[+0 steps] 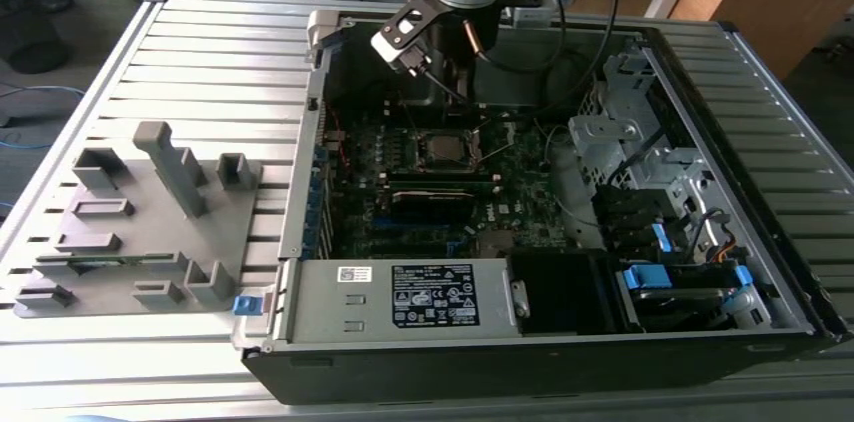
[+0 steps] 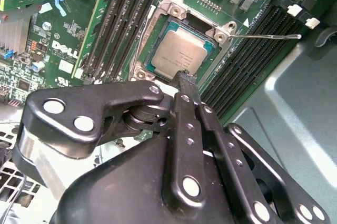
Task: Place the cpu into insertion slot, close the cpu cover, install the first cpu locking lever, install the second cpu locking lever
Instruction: 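Close the cpu cover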
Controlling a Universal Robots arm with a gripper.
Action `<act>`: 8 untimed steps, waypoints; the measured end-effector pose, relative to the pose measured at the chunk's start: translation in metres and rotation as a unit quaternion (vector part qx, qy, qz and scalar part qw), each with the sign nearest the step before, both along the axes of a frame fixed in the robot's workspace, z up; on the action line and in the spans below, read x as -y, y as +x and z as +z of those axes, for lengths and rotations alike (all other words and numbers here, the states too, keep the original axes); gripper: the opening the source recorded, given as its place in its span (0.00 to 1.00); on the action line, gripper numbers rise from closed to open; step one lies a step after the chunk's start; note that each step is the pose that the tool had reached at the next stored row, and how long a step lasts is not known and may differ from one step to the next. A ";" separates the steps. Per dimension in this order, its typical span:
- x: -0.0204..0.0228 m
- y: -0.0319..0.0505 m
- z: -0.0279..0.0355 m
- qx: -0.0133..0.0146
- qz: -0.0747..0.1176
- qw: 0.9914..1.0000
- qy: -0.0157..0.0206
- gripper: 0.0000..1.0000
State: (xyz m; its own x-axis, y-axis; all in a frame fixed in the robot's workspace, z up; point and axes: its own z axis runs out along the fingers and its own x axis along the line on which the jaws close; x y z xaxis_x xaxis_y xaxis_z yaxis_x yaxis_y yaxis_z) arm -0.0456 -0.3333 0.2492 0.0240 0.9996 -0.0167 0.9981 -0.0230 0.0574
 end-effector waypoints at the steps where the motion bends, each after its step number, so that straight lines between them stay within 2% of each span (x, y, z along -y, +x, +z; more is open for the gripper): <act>1: 0.0000 0.0000 0.0022 0.000 0.000 1.000 0.000 0.11; 8: 0.0000 0.0000 0.0060 0.000 0.000 1.000 0.000 0.11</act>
State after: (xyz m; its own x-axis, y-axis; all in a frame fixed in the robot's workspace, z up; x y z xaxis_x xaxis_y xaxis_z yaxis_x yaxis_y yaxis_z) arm -0.0456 -0.3333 0.2552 0.0240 0.9996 -0.0171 0.9981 -0.0230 0.0572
